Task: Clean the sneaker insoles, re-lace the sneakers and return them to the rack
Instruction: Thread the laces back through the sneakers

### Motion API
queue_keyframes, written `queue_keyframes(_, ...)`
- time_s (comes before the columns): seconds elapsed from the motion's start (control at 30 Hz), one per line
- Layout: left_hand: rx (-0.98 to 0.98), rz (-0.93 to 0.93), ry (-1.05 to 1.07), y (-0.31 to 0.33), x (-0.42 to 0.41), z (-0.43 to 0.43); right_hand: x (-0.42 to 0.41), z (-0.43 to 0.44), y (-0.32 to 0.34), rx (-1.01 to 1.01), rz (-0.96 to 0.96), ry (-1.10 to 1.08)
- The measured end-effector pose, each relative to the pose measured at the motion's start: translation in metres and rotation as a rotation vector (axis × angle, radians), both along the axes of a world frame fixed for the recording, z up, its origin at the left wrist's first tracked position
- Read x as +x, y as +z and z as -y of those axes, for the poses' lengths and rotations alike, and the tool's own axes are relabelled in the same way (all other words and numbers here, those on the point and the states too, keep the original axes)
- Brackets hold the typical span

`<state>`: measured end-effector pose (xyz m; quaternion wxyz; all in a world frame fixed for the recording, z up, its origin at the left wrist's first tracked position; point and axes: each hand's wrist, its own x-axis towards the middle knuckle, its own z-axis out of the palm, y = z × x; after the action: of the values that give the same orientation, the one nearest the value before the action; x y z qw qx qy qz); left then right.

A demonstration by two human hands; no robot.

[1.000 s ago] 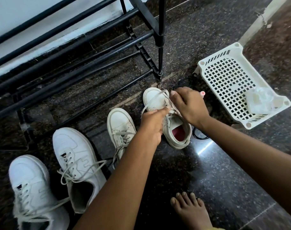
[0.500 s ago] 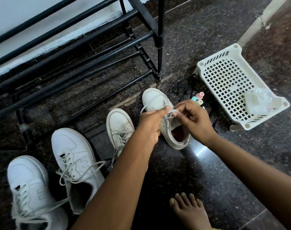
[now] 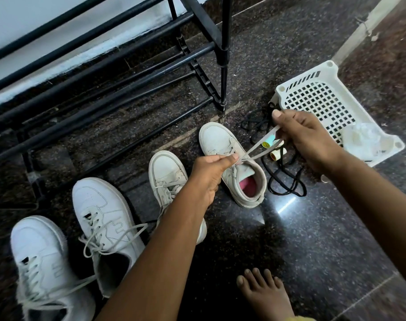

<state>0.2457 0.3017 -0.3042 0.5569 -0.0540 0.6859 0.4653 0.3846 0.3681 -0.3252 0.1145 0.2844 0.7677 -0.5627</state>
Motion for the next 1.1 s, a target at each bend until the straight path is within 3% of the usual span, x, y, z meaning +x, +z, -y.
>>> queue_keyframes(0.07, -0.012, -0.010, -0.011, -0.002, 0.000, 0.002, 0.062, 0.037, -0.028, 0.040, 0.316, 0.232)
queue_keyframes(0.1, -0.010, -0.022, -0.020, -0.001, 0.000, 0.002, 0.089, 0.070, -0.068, 0.020, 0.378, 0.325)
queue_keyframes(0.13, -0.011, -0.026, -0.038, -0.001, 0.000, 0.002, 0.124, 0.091, -0.106, -0.178, 0.520, 0.114)
queue_keyframes(0.2, -0.031, -0.038, -0.046, 0.001, -0.001, 0.003, 0.131, 0.112, -0.115, -0.317, 0.570, 0.246)
queue_keyframes(0.23, -0.038, -0.043, -0.039, 0.003, -0.001, 0.003, 0.136, 0.113, -0.118, -0.104, 0.602, 0.339)
queue_keyframes(0.27, -0.034, -0.041, -0.021, 0.003, -0.001, 0.003, 0.129, 0.106, -0.112, -0.064, 0.686, 0.372)
queue_keyframes(0.3, -0.026, -0.033, -0.001, 0.002, -0.001, 0.003, 0.122, 0.091, -0.115, 0.053, 0.656, 0.337)
queue_keyframes(0.33, -0.015, -0.012, 0.013, 0.002, 0.000, 0.003, 0.132, 0.088, -0.140, 0.221, 0.480, 0.215)
queue_keyframes(0.37, -0.001, 0.016, 0.022, 0.003, 0.000, 0.003, 0.141, 0.097, -0.155, 0.063, 0.389, 0.155)
queue_keyframes(0.4, 0.011, 0.045, 0.025, 0.005, 0.001, 0.003, 0.133, 0.097, -0.129, 0.091, 0.280, 0.136)
queue_keyframes(0.43, 0.011, 0.061, 0.021, 0.006, 0.001, 0.002, 0.114, 0.081, -0.102, -0.044, 0.285, -0.029)
queue_keyframes(0.47, 0.004, 0.060, 0.015, 0.005, 0.001, 0.002, 0.087, 0.048, -0.078, -0.056, 0.226, -0.093)
queue_keyframes(0.5, -0.009, 0.043, 0.009, 0.003, 0.001, 0.002, 0.051, 0.009, -0.047, -0.279, 0.247, -0.341)
queue_keyframes(0.53, -0.016, 0.035, -0.012, 0.000, 0.001, 0.002, 0.011, -0.032, -0.012, 0.031, 0.167, -0.319)
queue_keyframes(0.57, -0.005, 0.044, -0.024, -0.003, 0.001, 0.002, -0.017, -0.068, -0.012, 0.135, 0.032, -0.336)
queue_keyframes(0.63, -0.005, 0.083, -0.020, -0.003, 0.002, 0.001, -0.011, -0.099, -0.015, 0.172, 0.094, -0.358)
queue_keyframes(0.67, -0.015, 0.095, -0.011, -0.002, 0.003, 0.000, -0.012, -0.095, -0.018, 0.243, 0.145, -0.254)
queue_keyframes(0.7, -0.015, 0.094, -0.001, -0.003, 0.004, -0.001, -0.008, -0.093, -0.025, 0.335, 0.101, -0.244)
queue_keyframes(0.77, -0.006, 0.077, 0.006, 0.001, 0.005, -0.004, -0.015, -0.073, -0.027, 0.275, -0.056, -0.179)
queue_keyframes(0.8, 0.015, 0.070, 0.001, 0.005, 0.005, -0.006, -0.022, -0.068, -0.020, 0.148, -0.114, -0.174)
queue_keyframes(0.9, 0.011, 0.026, 0.022, 0.004, 0.006, -0.009, -0.035, -0.067, -0.010, -0.051, -0.152, -0.124)
queue_keyframes(1.1, 0.006, 0.052, 0.096, 0.000, 0.003, -0.016, -0.033, -0.062, -0.021, 0.157, -0.224, -0.174)
